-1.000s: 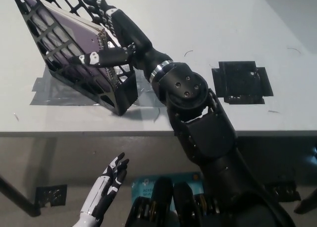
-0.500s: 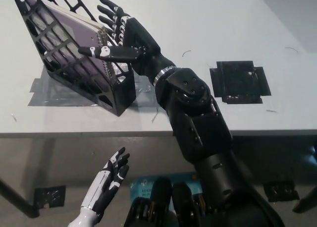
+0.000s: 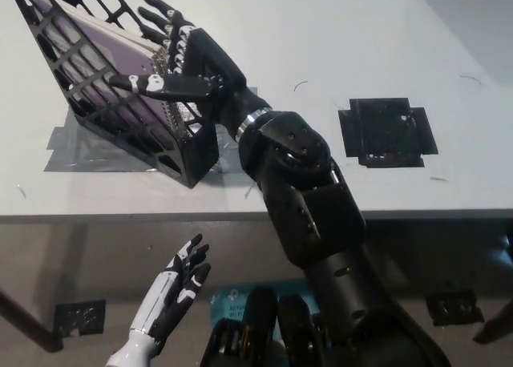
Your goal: A shelf with a book inside it is placed on the center of the desk infront of the robot. The robot uses its right hand to grab the book, take it out and hand it to a person.
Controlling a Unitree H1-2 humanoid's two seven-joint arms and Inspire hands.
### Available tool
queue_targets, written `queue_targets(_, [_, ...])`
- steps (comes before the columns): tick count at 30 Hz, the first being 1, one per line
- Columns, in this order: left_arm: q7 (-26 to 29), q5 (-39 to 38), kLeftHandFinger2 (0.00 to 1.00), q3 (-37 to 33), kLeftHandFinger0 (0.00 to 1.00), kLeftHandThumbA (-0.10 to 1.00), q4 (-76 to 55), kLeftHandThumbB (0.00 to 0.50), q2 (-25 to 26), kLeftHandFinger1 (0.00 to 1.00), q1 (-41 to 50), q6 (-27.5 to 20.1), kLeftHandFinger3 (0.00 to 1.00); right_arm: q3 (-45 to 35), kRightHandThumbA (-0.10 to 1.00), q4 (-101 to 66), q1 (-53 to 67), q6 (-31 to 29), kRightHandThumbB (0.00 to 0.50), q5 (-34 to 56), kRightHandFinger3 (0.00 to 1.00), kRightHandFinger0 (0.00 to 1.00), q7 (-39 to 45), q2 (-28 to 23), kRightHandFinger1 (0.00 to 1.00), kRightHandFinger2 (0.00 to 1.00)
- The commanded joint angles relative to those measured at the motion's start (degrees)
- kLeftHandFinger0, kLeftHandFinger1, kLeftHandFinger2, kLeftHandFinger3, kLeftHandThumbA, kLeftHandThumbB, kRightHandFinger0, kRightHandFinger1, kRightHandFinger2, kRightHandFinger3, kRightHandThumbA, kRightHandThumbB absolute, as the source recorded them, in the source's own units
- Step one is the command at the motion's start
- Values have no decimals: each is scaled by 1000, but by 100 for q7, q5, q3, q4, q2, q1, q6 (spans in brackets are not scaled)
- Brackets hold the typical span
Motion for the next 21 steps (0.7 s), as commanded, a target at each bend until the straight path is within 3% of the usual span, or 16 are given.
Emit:
queue_targets(1, [-33, 146, 1000, -25, 1000, 873, -159, 313, 84, 1000, -106, -95, 1000, 170, 1000, -433, -245, -105, 296, 96, 1000, 1000, 218, 88, 1000, 1000])
queue_targets(4, [-42, 163, 1000, -28, 1000, 873, -158, 312, 100, 1000, -111, -94, 1000, 201, 1000, -816, -156, -42, 306, 168, 1000, 1000, 263, 47, 1000, 1000])
queue_targets(5, [-46, 161, 1000, -30, 1000, 871, -153, 311, 103, 1000, -108, -102, 1000, 207, 1000, -970, -123, 23, 333, 187, 1000, 1000, 246, 40, 1000, 1000])
queue_targets(10, [-118, 48, 1000, 3, 1000, 827, -113, 297, 146, 1000, -113, -165, 1000, 244, 1000, -1293, -75, 138, 345, 177, 1000, 1000, 180, 39, 1000, 1000])
queue_targets(12, [-124, 29, 1000, 0, 1000, 823, -114, 296, 146, 1000, -103, -178, 1000, 268, 1000, -1317, -48, 177, 333, 193, 1000, 1000, 183, 40, 1000, 1000])
queue_targets(13, [-92, 72, 1000, -9, 1000, 831, -95, 303, 141, 1000, -92, -192, 1000, 282, 1000, -1210, -27, 137, 290, 202, 1000, 1000, 209, 41, 1000, 1000])
queue_targets(14, [-79, 86, 1000, -10, 1000, 839, -92, 309, 136, 1000, -89, -178, 1000, 289, 1000, -1121, -15, 79, 279, 201, 1000, 1000, 229, 39, 1000, 1000])
queue_targets(21, [-67, 136, 1000, -27, 1000, 866, -219, 302, 106, 1000, -162, 78, 1000, 353, 1000, -499, -46, -207, 263, 12, 1000, 1000, 188, -48, 1000, 1000])
